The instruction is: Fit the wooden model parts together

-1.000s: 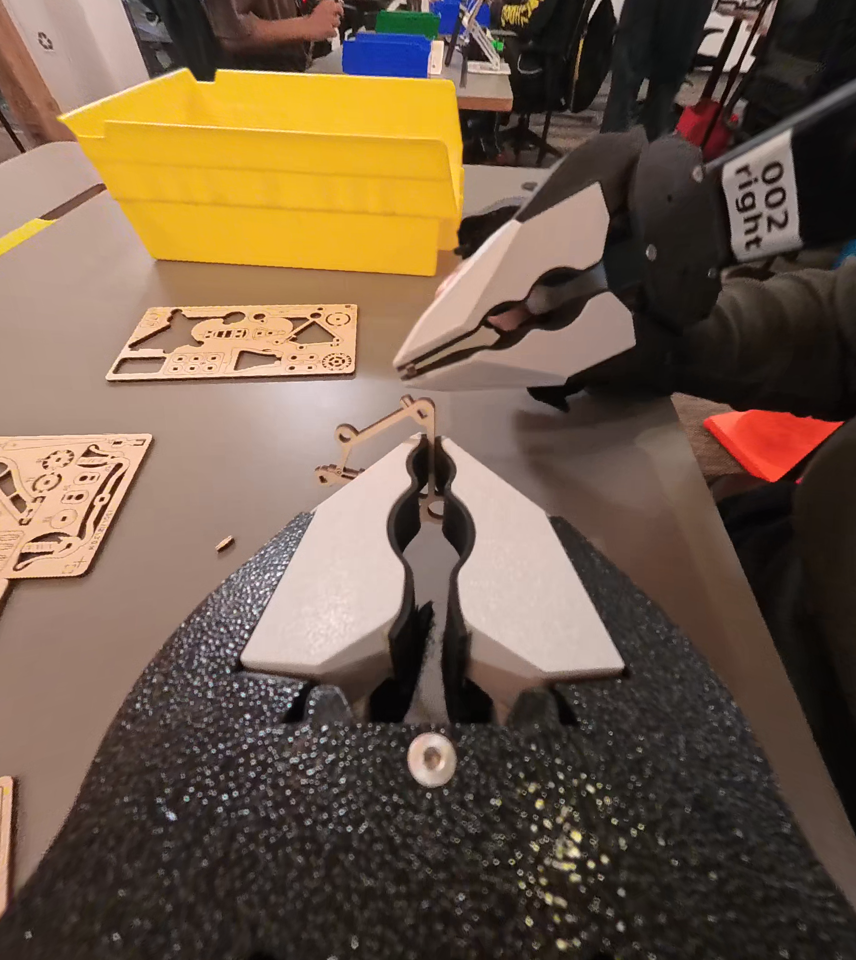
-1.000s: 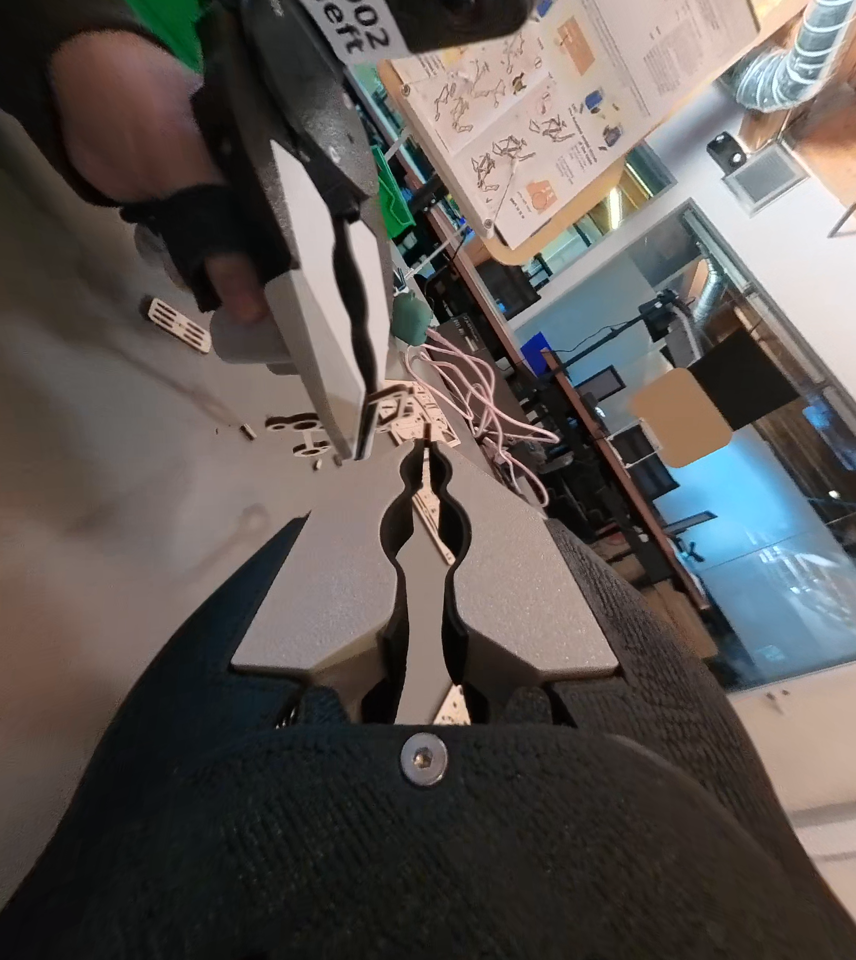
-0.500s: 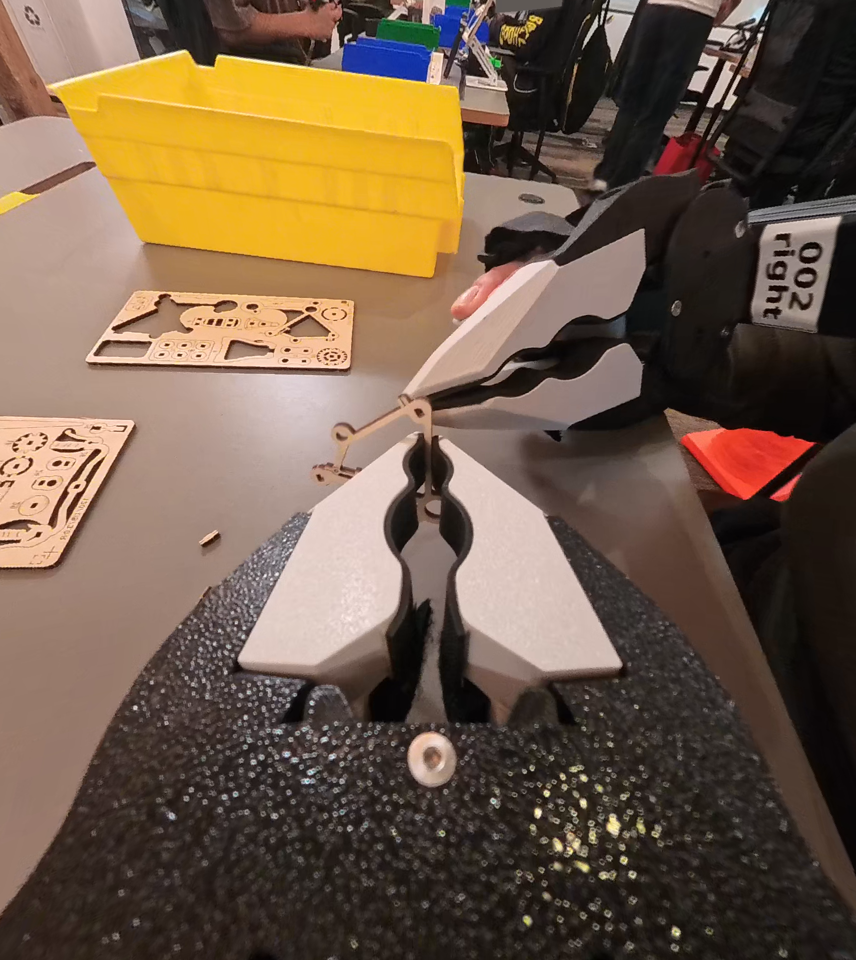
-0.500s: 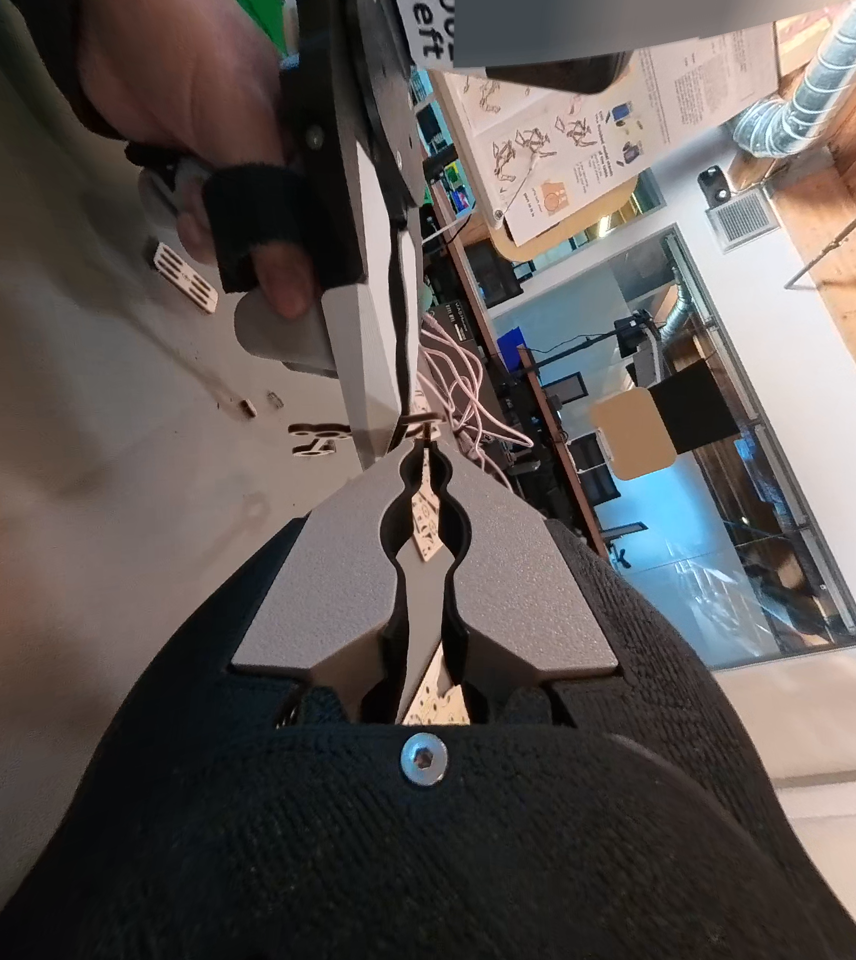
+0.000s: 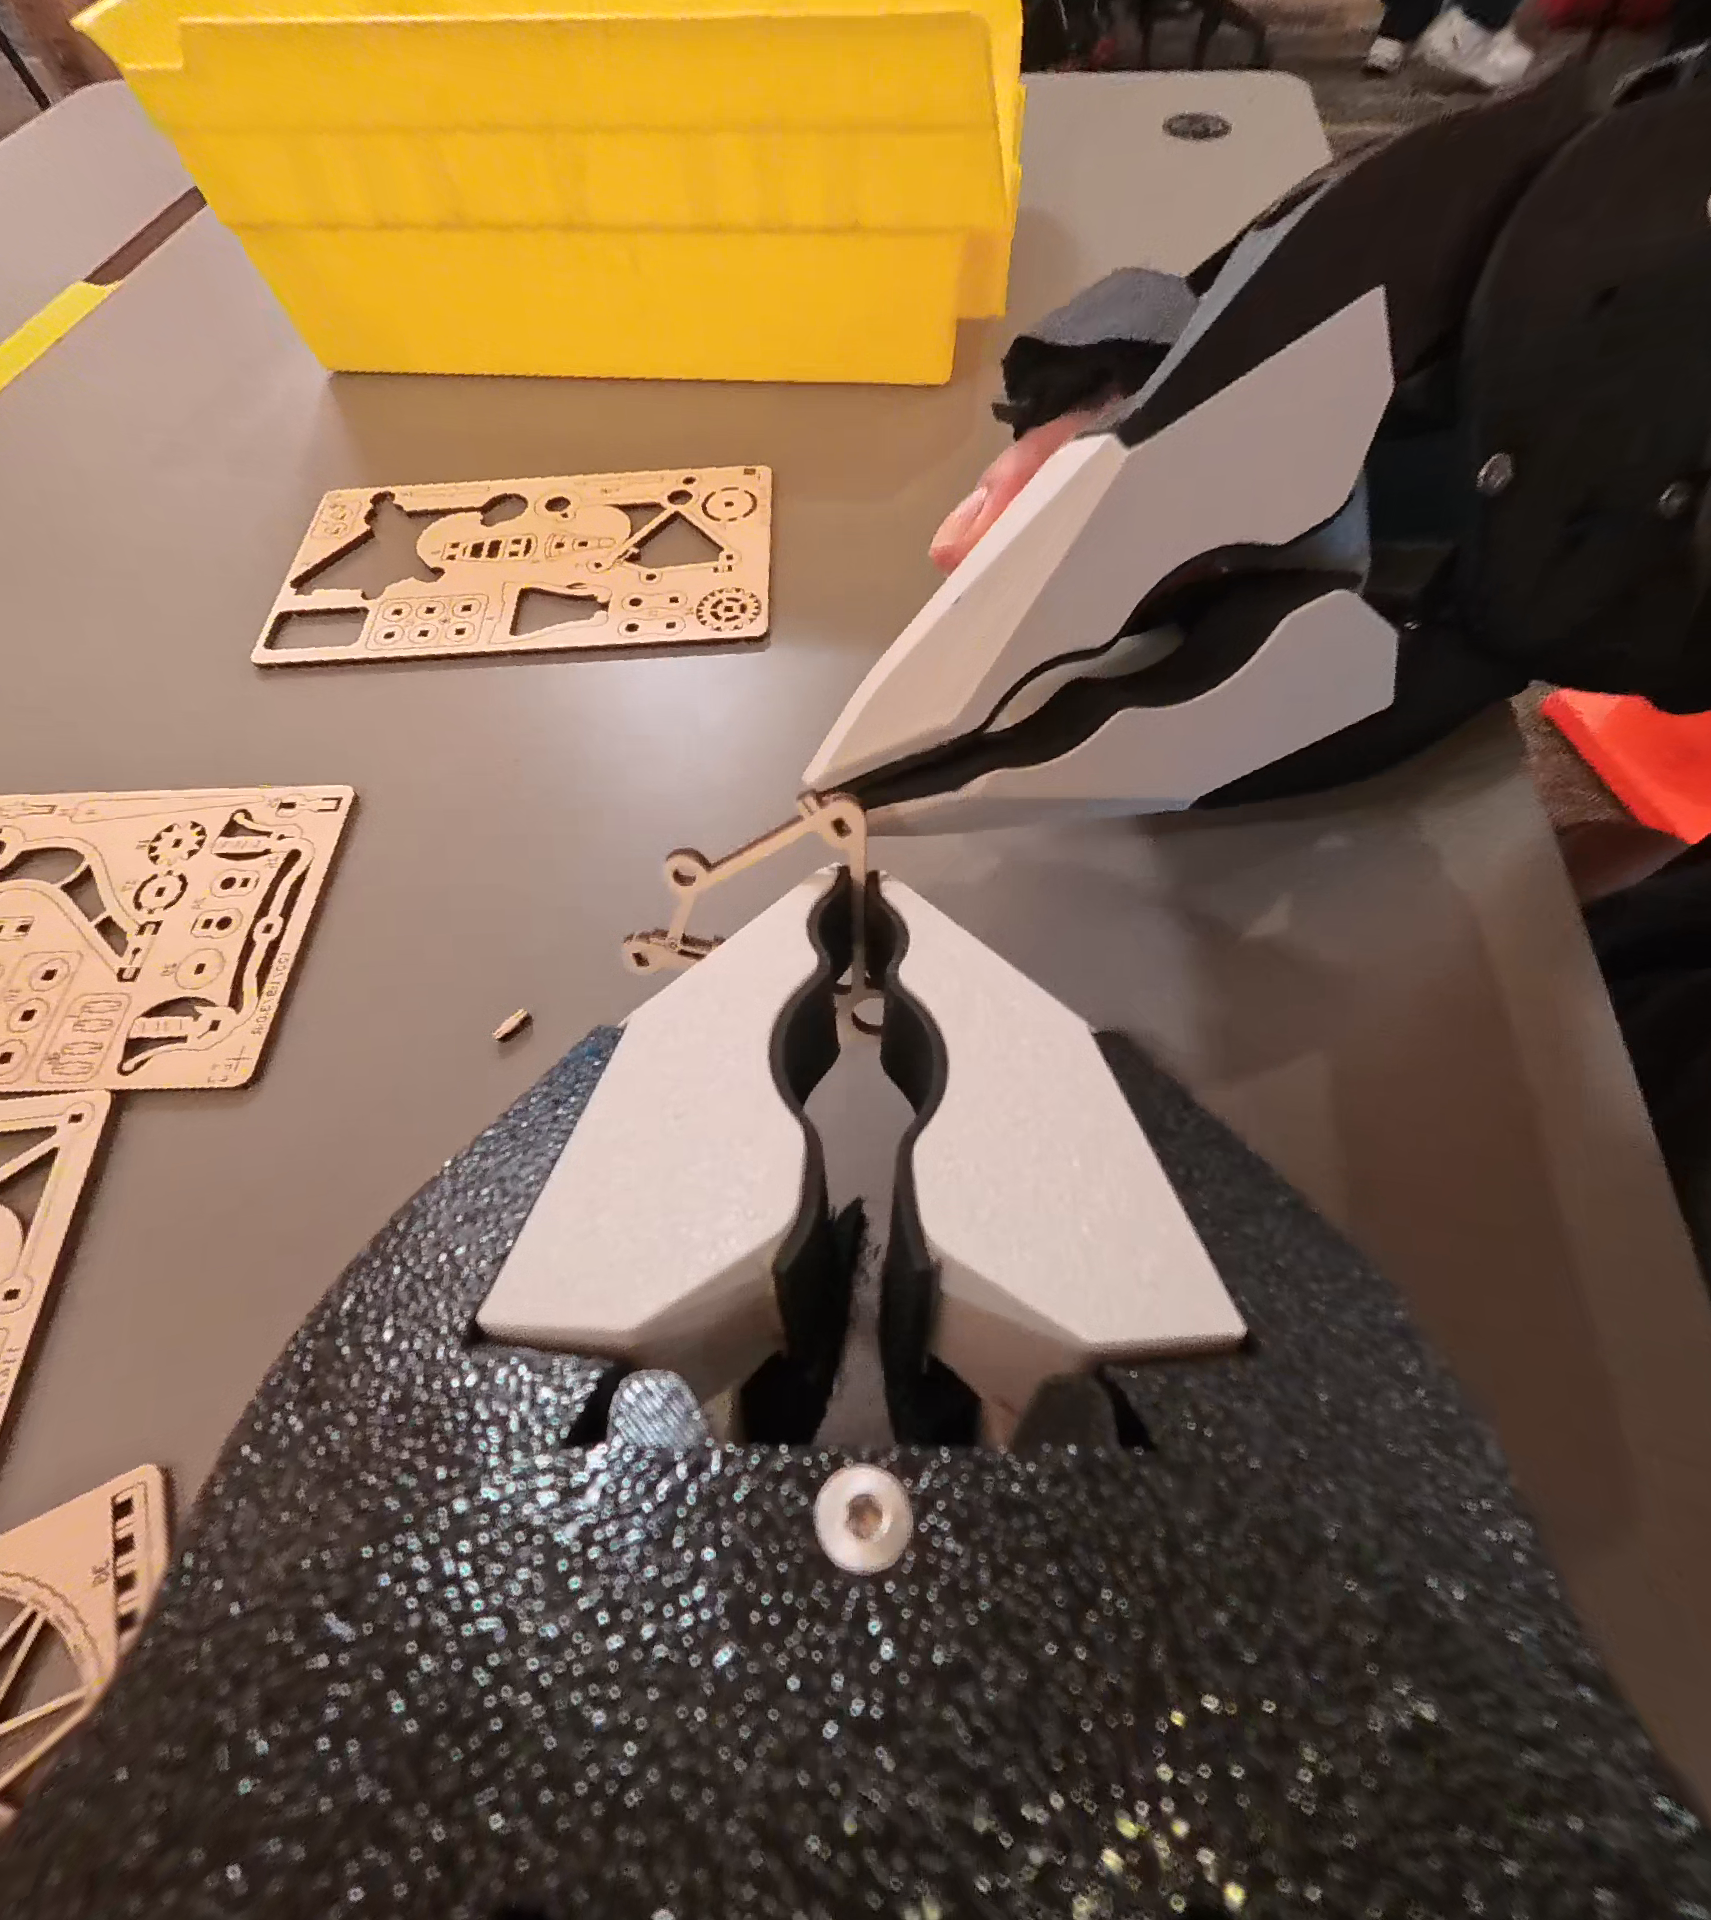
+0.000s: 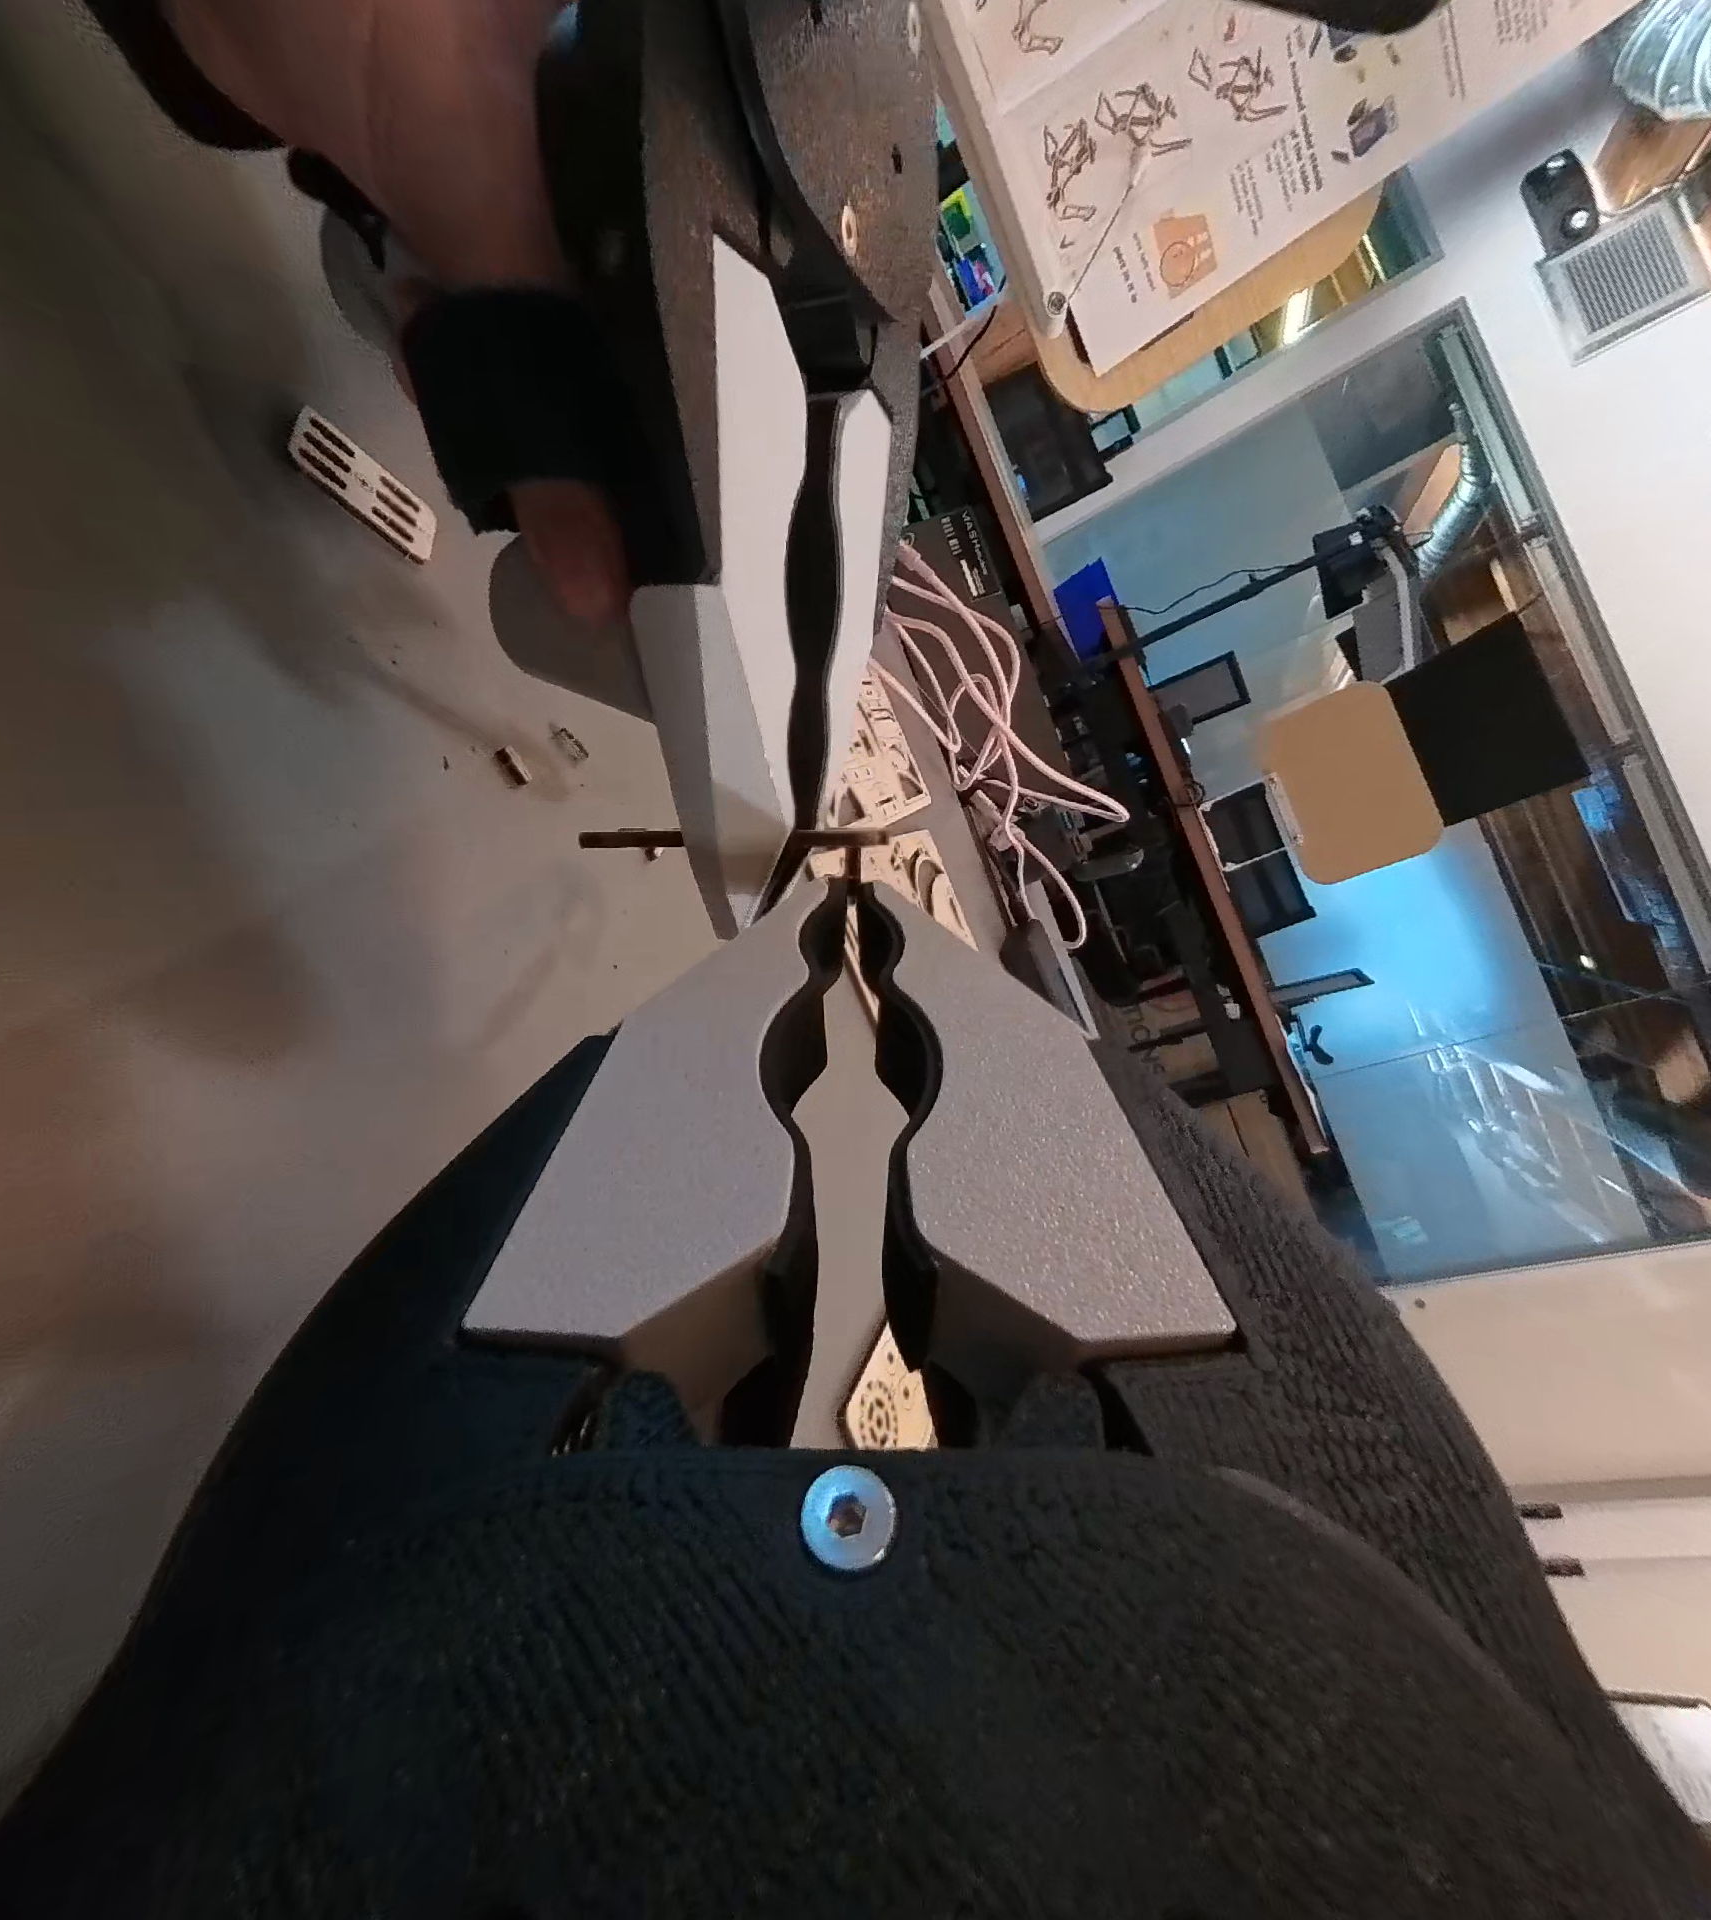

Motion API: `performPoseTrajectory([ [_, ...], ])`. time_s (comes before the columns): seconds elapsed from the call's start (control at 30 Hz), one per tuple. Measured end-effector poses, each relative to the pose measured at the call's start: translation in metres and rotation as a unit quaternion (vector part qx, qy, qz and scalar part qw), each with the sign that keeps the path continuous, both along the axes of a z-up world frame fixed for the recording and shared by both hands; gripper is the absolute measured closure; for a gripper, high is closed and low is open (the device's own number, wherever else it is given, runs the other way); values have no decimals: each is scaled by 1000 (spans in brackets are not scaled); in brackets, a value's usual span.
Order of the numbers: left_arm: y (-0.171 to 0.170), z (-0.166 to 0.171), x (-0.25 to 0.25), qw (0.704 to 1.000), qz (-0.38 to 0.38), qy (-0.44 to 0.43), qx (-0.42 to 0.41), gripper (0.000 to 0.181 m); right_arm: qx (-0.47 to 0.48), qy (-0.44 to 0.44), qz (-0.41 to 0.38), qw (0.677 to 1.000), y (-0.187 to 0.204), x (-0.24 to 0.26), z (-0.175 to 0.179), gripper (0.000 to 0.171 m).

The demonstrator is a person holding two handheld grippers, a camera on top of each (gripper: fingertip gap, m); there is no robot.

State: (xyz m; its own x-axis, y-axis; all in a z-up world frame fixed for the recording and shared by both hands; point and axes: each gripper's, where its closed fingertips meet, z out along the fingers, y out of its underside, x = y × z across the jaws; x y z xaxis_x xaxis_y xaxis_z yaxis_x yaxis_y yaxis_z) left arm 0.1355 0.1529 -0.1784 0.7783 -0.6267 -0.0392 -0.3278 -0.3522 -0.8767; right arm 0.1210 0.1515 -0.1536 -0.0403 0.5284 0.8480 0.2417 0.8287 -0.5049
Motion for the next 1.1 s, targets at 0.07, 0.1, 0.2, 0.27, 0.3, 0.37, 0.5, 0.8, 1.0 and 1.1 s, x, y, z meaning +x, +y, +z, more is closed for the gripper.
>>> performPoseTrajectory([
  [0.07, 0, -1, -1, 1000, -2, 14, 4, 181, -4, -5, -1, 1000, 0, 0, -2, 171],
  [0.1, 0, -2, -1, 1000, -2, 20, 5, 181, -4, -6, 0, 1000, 0, -1, -2, 171],
  [0.2, 0, -4, -2, 999, -2, 33, 6, 181, 1, -10, 2, 1000, -1, -1, -4, 171],
  [0.27, -1, -5, -2, 999, -2, 36, 4, 181, 2, -10, 7, 1000, -2, 0, -4, 171],
  [0.3, -1, -5, -2, 999, -3, 35, 4, 181, 1, -10, 8, 1000, -2, 0, -4, 171],
  [0.37, -1, -5, -2, 999, -4, 37, 7, 181, 3, -13, 5, 1000, -2, -1, -5, 171],
  [0.5, -2, -6, 0, 999, -8, 40, 10, 181, 22, -15, 8, 1000, -6, -2, -6, 171],
  [0.8, 1, 2, -5, 999, 6, 30, 30, 181, 8, 12, 15, 1000, -5, 2, 3, 171],
  [1.0, 0, 3, -2, 999, 2, 27, 33, 181, 10, 6, 9, 1000, -4, 1, 1, 171],
  [1.1, -1, 2, -2, 999, 0, 31, 31, 181, 12, 6, 11, 1000, -5, 2, 1, 171],
])
